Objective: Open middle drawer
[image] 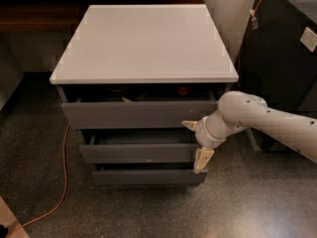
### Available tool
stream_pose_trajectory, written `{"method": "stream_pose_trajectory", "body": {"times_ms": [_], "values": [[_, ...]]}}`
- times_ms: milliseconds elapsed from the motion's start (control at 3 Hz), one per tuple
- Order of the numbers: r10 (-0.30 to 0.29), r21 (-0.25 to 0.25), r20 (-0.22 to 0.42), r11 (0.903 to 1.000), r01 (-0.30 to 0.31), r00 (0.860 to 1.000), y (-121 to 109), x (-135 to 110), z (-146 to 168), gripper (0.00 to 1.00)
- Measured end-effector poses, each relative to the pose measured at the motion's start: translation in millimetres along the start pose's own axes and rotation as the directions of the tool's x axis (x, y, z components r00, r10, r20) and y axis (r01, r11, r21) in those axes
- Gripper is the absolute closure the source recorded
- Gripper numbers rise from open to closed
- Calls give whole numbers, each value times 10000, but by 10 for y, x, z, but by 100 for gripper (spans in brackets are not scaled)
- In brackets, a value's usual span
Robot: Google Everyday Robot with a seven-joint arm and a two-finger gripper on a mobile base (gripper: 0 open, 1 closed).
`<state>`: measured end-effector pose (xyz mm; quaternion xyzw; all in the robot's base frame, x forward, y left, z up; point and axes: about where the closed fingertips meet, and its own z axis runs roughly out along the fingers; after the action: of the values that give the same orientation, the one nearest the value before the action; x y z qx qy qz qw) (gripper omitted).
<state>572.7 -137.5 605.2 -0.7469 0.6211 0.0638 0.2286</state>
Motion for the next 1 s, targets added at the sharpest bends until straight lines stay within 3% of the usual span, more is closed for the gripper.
{"method": "stream_pose_trajectory", "body": {"times_ms": [667,1000], "values": [[-714,-223,560,9971,727,9959,47,127,368,0],[-714,-225,561,9971,727,9959,47,126,369,0]]}}
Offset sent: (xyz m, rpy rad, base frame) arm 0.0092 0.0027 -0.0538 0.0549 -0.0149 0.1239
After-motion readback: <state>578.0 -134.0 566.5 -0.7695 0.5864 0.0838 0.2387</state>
